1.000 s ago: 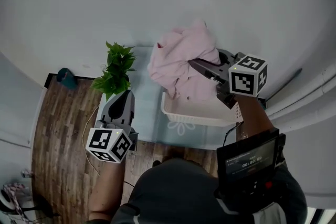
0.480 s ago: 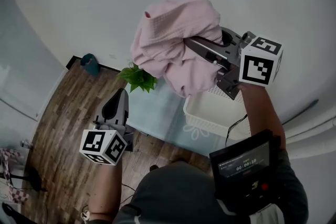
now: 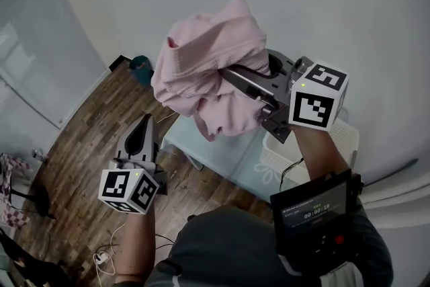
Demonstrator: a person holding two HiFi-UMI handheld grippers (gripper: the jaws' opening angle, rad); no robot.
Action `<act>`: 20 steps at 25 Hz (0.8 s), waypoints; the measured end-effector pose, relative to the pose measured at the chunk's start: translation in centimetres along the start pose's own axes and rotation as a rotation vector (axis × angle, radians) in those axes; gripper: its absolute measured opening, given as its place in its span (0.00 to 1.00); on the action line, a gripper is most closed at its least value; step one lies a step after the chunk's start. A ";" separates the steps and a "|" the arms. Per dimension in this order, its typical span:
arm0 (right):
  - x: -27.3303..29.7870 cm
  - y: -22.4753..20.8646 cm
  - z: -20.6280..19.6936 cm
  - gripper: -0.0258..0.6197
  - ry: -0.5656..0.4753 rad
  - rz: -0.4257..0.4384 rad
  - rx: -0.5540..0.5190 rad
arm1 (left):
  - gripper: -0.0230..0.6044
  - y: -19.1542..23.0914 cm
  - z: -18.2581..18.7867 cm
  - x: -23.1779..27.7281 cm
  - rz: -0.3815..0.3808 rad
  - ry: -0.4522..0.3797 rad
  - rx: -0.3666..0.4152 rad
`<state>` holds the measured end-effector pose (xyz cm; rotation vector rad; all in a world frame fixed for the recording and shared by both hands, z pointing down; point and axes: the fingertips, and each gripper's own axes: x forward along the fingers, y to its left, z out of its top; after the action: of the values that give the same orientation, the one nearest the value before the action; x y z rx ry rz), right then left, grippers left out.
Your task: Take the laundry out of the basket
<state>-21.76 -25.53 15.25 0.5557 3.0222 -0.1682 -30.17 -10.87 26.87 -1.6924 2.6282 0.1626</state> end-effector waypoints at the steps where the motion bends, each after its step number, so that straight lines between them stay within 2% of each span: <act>1: 1.0 1.8 -0.3 0.34 0.010 0.008 -0.007 | 0.05 0.8 0.6 -1.5 0.011 -0.005 -0.001; 4: 3.7 2.5 -2.5 0.34 0.033 0.037 0.009 | 0.05 2.9 0.4 -2.0 0.051 0.008 0.001; 7: 6.9 -1.9 -6.1 0.34 0.039 0.063 0.037 | 0.05 6.0 -2.0 1.9 0.108 0.032 0.006; 9: 8.3 -3.1 -7.9 0.34 0.042 0.072 0.031 | 0.05 7.7 -2.9 2.9 0.138 0.028 -0.010; 13: 9.3 0.6 -8.4 0.34 0.042 0.064 0.007 | 0.05 9.8 -1.3 -0.8 0.176 -0.017 -0.059; 17: 9.6 3.2 -9.1 0.34 0.051 0.031 0.007 | 0.05 10.8 -0.7 -3.3 0.182 -0.004 -0.041; 20: 9.3 3.1 -10.5 0.34 0.051 0.008 0.019 | 0.05 11.4 -1.7 -3.4 0.189 0.013 -0.052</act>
<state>-29.78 -18.10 24.56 0.5821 3.0702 -0.1851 -39.02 -3.24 29.75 -1.4610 2.8150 0.2246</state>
